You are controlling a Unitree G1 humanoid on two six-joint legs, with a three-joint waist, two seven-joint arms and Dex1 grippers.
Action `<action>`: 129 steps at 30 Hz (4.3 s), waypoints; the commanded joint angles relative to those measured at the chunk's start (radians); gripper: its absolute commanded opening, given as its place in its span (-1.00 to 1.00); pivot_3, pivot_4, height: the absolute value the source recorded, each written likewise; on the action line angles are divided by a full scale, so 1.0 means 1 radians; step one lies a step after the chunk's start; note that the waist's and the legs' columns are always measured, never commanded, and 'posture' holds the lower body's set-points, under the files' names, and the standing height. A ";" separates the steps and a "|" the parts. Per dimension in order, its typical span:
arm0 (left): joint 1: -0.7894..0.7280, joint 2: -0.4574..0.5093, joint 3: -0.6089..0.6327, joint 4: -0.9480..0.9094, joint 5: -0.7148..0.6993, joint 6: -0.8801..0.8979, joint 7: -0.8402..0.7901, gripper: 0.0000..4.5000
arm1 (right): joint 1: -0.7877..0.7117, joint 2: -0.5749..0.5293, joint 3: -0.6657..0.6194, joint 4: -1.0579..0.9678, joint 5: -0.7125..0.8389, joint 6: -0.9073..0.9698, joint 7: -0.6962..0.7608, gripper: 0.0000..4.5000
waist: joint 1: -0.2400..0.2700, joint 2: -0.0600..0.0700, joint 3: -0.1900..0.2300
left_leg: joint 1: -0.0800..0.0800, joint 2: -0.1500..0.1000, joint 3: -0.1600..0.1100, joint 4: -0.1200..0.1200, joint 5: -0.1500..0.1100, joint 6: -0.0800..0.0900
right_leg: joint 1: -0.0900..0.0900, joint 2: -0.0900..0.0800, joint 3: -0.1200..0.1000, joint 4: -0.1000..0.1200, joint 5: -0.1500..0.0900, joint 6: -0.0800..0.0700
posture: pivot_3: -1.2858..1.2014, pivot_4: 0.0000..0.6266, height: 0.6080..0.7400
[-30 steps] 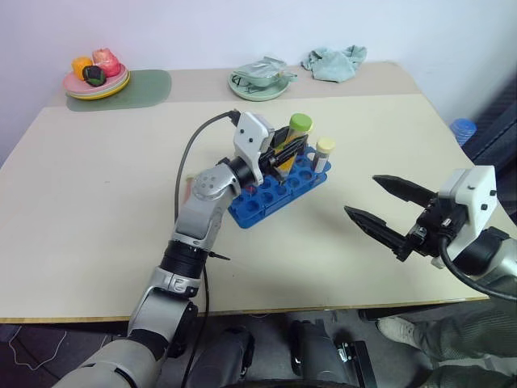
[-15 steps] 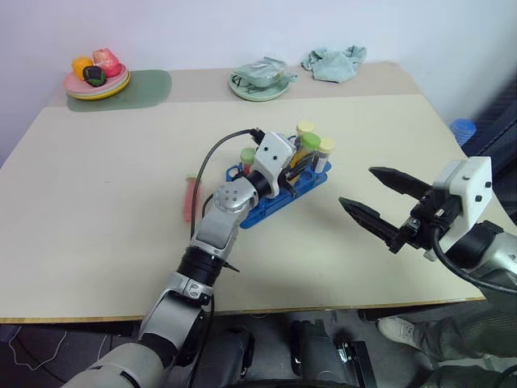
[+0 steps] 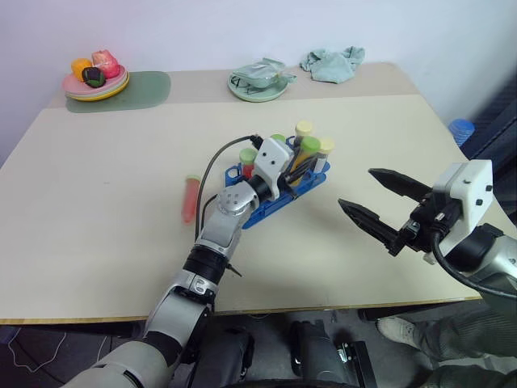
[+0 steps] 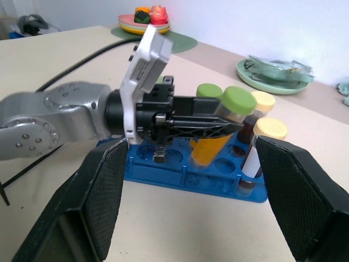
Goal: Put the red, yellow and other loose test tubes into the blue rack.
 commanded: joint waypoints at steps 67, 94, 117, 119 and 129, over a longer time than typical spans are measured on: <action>-0.510 0.361 0.579 0.144 -0.336 1.759 0.988 -0.66 | -0.194 -0.121 0.167 0.309 -0.175 -0.151 0.573 0.68 | 0.000 -0.004 0.002 | -0.001 0.002 0.004 0.002 -0.003 -0.001 | -0.005 0.002 0.001 0.002 0.001 0.001 | 0.03 -0.52 1.00; 0.153 0.347 0.173 -0.496 -0.396 0.357 -0.401 -0.66 | -0.121 -0.044 0.115 0.185 -0.154 -0.117 0.384 0.68 | 0.011 0.001 0.000 | 0.000 0.002 0.006 0.002 -0.007 0.005 | 0.001 -0.001 -0.003 -0.008 0.002 0.000 | 0.03 -0.52 1.00; 0.167 0.187 0.070 -0.197 -0.154 0.011 -0.345 -0.66 | -0.148 -0.024 0.145 0.125 -0.133 -0.084 0.252 0.68 | 0.002 0.001 -0.001 | 0.001 0.002 0.006 0.003 -0.007 0.005 | 0.003 -0.001 -0.003 -0.009 0.003 0.003 | 0.03 -0.52 1.00; 0.177 0.191 0.072 -0.195 -0.150 0.006 -0.338 -0.66 | -0.124 -0.026 0.134 0.118 -0.125 -0.079 0.252 0.68 | 0.003 0.001 -0.001 | 0.001 0.002 0.006 0.003 -0.007 0.005 | 0.004 -0.001 -0.003 -0.010 0.003 0.003 | 0.03 -0.52 1.00; 0.180 0.198 0.083 -0.149 -0.143 -0.042 -0.326 -0.66 | 0.095 -0.045 0.001 0.080 -0.082 -0.055 0.280 0.68 | 0.001 0.002 -0.002 | 0.002 0.002 0.007 0.003 -0.007 0.005 | 0.005 -0.001 -0.003 -0.009 0.003 0.003 | 0.03 -0.52 1.00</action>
